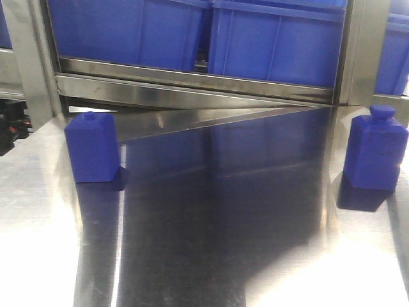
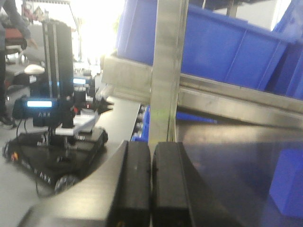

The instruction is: Pick and sort blue part to right shelf

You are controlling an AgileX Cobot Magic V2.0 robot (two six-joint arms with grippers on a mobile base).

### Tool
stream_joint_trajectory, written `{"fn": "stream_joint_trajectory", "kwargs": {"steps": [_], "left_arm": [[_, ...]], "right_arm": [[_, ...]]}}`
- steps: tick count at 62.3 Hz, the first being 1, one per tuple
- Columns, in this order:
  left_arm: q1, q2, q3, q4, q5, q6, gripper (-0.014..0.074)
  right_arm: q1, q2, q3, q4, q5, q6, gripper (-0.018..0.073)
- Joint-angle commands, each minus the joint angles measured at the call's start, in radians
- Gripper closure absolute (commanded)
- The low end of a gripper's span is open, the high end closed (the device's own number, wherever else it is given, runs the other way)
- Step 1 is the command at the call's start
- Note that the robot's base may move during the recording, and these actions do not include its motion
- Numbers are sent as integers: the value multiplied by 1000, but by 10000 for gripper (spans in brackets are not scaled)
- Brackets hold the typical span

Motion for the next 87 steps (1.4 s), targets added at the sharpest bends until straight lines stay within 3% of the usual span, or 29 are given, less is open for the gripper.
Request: {"fn": "stream_joint_trajectory", "kwargs": {"steps": [1, 5, 9, 20, 28, 35, 44, 50, 56, 61, 76, 87], "left_arm": [[-3, -20, 21, -10, -172, 1, 472], [-3, -18, 7, -10, -256, 1, 472], [-3, -11, -34, -10, -263, 1, 472], [-4, 91, -306, -10, 55, 1, 468], [-4, 227, -495, -10, 207, 1, 462], [-4, 378, -634, -40, 347, 1, 354], [-19, 554, -752, -97, 450, 1, 136], [-66, 663, -814, -142, 533, 15, 59], [-133, 785, -876, -215, 625, 95, 55], [-203, 872, -928, -256, 658, 105, 55], [-409, 1121, -1062, -260, 665, 105, 55], [-457, 1330, -1211, -260, 756, 87, 56]], "right_arm": [[0, -20, -22, 2, -90, -5, 494], [0, -20, -22, 2, -90, -5, 494], [0, -20, -22, 2, -90, -5, 494], [0, -20, -22, 1, -97, -5, 494], [0, -20, -22, 1, -104, -5, 494], [0, -20, -22, 1, -103, -5, 494], [0, -20, -22, 1, -103, -5, 494], [0, -20, -22, 1, -102, -5, 494], [0, -20, -22, 1, -102, -5, 494], [0, -20, -22, 1, -102, -5, 494], [0, -20, -22, 1, -102, -5, 494], [0, -20, -22, 1, -102, -5, 494]]}}
